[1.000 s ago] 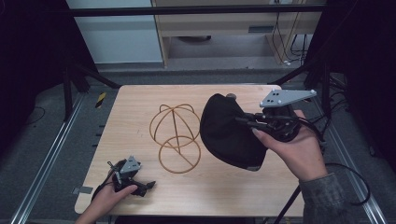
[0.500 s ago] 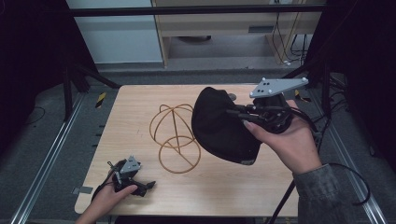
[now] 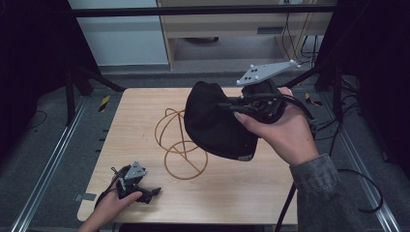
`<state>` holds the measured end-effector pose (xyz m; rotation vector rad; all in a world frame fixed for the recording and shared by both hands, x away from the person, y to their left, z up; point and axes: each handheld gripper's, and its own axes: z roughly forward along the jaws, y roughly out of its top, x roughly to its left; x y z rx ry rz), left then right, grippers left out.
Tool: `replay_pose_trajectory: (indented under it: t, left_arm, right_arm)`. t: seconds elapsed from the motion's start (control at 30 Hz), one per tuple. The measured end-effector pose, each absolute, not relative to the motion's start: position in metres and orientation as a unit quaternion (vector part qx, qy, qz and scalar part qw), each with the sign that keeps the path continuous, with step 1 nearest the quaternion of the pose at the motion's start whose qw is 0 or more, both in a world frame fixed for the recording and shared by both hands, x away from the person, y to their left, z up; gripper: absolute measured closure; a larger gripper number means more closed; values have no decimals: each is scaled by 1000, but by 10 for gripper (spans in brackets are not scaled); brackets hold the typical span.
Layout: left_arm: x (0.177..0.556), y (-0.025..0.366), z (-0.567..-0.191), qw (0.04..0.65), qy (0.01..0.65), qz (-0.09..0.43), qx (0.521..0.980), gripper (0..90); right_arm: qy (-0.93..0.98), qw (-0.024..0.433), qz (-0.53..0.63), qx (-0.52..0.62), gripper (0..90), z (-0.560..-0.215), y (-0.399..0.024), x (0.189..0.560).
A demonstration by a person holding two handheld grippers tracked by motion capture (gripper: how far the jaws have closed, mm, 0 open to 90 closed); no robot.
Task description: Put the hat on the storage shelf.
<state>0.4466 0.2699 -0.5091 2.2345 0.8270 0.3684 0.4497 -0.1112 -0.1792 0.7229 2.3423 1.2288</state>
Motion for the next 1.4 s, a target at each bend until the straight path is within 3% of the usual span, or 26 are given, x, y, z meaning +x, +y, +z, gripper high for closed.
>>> replay_pose_trajectory:
  t: [0.77, 1.4]
  left_arm:
    - [447, 270, -509, 357, 320, 143, 866, 0]
    - [447, 270, -509, 357, 320, 142, 866, 0]
  right_arm:
    - [870, 175, 398, 232, 779, -155, -38, 493]
    - [890, 147, 367, 228, 776, -180, -1, 519]
